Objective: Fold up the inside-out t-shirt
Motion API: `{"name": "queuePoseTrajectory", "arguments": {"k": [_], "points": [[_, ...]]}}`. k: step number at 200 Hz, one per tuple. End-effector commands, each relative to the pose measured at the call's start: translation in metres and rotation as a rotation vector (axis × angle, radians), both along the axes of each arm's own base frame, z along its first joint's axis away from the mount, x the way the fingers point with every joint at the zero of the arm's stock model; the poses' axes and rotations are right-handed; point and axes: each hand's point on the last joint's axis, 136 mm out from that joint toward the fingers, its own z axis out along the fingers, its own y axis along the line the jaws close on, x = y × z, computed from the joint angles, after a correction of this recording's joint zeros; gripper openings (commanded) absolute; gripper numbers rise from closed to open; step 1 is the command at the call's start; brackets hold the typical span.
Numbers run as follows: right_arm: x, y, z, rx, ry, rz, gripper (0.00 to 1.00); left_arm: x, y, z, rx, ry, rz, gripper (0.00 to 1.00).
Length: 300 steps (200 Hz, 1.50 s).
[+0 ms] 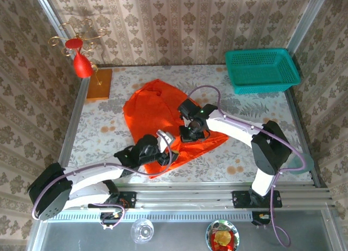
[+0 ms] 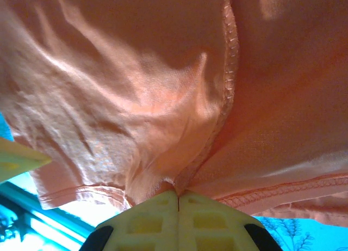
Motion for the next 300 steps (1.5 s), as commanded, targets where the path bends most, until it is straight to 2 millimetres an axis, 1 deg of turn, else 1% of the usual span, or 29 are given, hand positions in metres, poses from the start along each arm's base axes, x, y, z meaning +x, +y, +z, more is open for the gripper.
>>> {"name": "queuePoseTrajectory", "arguments": {"k": [1, 13, 40, 66, 84, 91, 99, 118, 134, 145, 161, 166, 180, 191, 195, 198, 200, 214, 229, 243, 263, 266, 268, 270, 285, 300], "points": [[0.002, 0.010, 0.026, 0.102, 0.005, -0.034, 0.00, 0.006, -0.013, 0.023, -0.088, -0.101, -0.018, 0.70], [0.002, 0.011, 0.028, 0.109, 0.005, -0.035, 0.00, 0.004, -0.016, 0.020, -0.084, -0.092, -0.030, 0.71], [0.004, 0.012, 0.033, 0.116, -0.003, -0.037, 0.00, 0.012, -0.013, 0.010, -0.040, -0.080, 0.020, 0.73], [0.006, 0.012, 0.041, 0.122, -0.018, -0.039, 0.00, 0.011, -0.021, 0.002, 0.001, -0.040, -0.013, 0.71], [0.008, 0.010, 0.045, 0.121, -0.030, -0.044, 0.00, 0.011, -0.026, -0.003, 0.035, -0.015, -0.030, 0.63], [0.009, 0.009, 0.047, 0.119, -0.036, -0.045, 0.00, 0.011, -0.028, -0.003, 0.043, -0.008, -0.035, 0.57], [0.011, 0.008, 0.048, 0.117, -0.043, -0.048, 0.00, 0.012, -0.029, -0.002, 0.048, -0.008, -0.041, 0.47], [0.014, 0.003, 0.049, 0.102, -0.051, -0.054, 0.00, 0.014, -0.031, 0.008, 0.045, -0.021, -0.041, 0.20], [0.016, -0.005, 0.049, 0.073, -0.070, -0.057, 0.00, 0.020, -0.029, 0.018, 0.054, -0.012, -0.020, 0.09], [0.019, -0.013, 0.051, 0.039, -0.106, -0.058, 0.00, 0.028, -0.025, 0.026, 0.050, 0.014, 0.009, 0.05], [0.021, -0.032, 0.058, -0.022, -0.179, -0.072, 0.15, 0.038, -0.023, 0.042, 0.021, 0.041, 0.026, 0.02], [0.021, -0.038, 0.062, -0.027, -0.202, -0.076, 0.19, 0.041, -0.023, 0.049, 0.009, 0.043, 0.030, 0.02], [0.016, -0.045, 0.072, -0.004, -0.259, -0.073, 0.26, 0.050, -0.020, 0.068, -0.012, 0.053, 0.044, 0.02], [0.007, -0.044, 0.077, 0.048, -0.288, -0.048, 0.30, 0.057, -0.018, 0.083, -0.015, 0.049, 0.057, 0.02], [0.003, -0.042, 0.078, 0.069, -0.297, -0.030, 0.31, 0.059, -0.017, 0.088, -0.015, 0.045, 0.059, 0.01], [0.001, -0.041, 0.075, 0.074, -0.299, -0.016, 0.32, 0.061, -0.016, 0.092, -0.016, 0.043, 0.064, 0.01], [-0.002, -0.041, 0.080, 0.093, -0.317, -0.009, 0.33, 0.061, -0.016, 0.094, -0.015, 0.041, 0.063, 0.01], [-0.015, -0.031, 0.079, 0.148, -0.381, 0.076, 0.32, 0.066, -0.015, 0.109, -0.021, 0.040, 0.066, 0.00], [-0.029, -0.017, 0.066, 0.167, -0.448, 0.165, 0.29, 0.069, -0.015, 0.121, -0.030, 0.046, 0.055, 0.00], [-0.036, -0.002, 0.051, 0.162, -0.507, 0.234, 0.23, 0.069, -0.015, 0.129, -0.026, 0.049, 0.040, 0.00], [-0.033, 0.021, 0.031, 0.156, -0.564, 0.267, 0.22, 0.067, -0.016, 0.141, -0.031, 0.047, 0.018, 0.00], [-0.032, 0.024, 0.031, 0.163, -0.575, 0.268, 0.22, 0.066, -0.016, 0.142, -0.033, 0.049, 0.015, 0.00], [-0.031, 0.027, 0.024, 0.154, -0.567, 0.270, 0.21, 0.066, -0.016, 0.142, -0.033, 0.051, 0.012, 0.00], [-0.030, 0.030, 0.020, 0.152, -0.568, 0.273, 0.21, 0.065, -0.016, 0.143, -0.033, 0.051, 0.009, 0.00], [-0.019, 0.048, 0.004, 0.171, -0.602, 0.276, 0.18, 0.061, -0.014, 0.148, -0.030, 0.057, -0.004, 0.00], [-0.004, 0.064, -0.006, 0.193, -0.667, 0.266, 0.17, 0.054, -0.012, 0.152, -0.037, 0.060, -0.027, 0.00]]}}
